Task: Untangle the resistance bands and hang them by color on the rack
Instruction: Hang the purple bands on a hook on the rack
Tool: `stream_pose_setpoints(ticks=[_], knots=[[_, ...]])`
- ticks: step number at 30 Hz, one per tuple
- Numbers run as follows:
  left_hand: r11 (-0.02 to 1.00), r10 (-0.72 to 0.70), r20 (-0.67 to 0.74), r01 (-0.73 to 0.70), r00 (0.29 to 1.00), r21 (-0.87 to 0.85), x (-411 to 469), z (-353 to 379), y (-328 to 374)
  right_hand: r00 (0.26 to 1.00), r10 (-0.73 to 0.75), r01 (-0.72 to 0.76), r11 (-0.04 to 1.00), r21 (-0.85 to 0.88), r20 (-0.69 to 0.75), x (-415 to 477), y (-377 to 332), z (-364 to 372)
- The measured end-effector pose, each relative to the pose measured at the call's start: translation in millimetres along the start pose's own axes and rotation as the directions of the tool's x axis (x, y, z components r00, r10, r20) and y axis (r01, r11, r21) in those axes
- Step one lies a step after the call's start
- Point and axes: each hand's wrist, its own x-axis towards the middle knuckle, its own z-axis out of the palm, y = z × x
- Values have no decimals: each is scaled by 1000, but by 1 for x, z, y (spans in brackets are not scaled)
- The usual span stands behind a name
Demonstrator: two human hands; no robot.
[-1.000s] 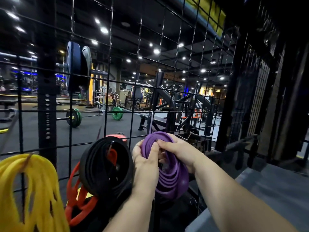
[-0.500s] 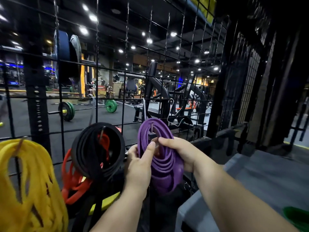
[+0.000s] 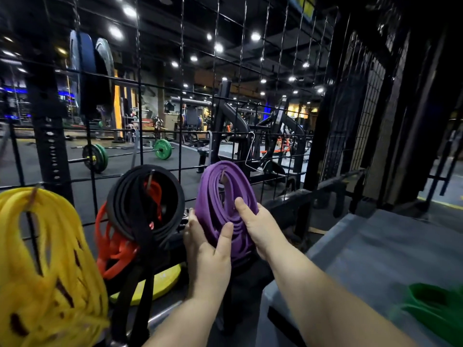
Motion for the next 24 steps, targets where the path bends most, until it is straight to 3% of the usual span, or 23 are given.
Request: stream_pose_setpoints(ticks=[7, 13, 18, 24], knots=[[998, 17, -95, -12, 995, 53, -15, 8, -20, 998, -3, -7, 989, -146, -67, -21, 18, -4], [985, -116, -256, 79, 960, -151, -24, 21, -31, 998, 16, -32, 959, -282, -58, -44, 34, -11], [972, -182, -155, 155, 971, -175, -34, 42, -36, 995, 15, -47, 937, -347, -94, -56, 49, -29], [953, -276, 183, 293, 944, -74, -70, 88, -44, 934, 130, -210, 953, -218, -333, -82, 82, -99]])
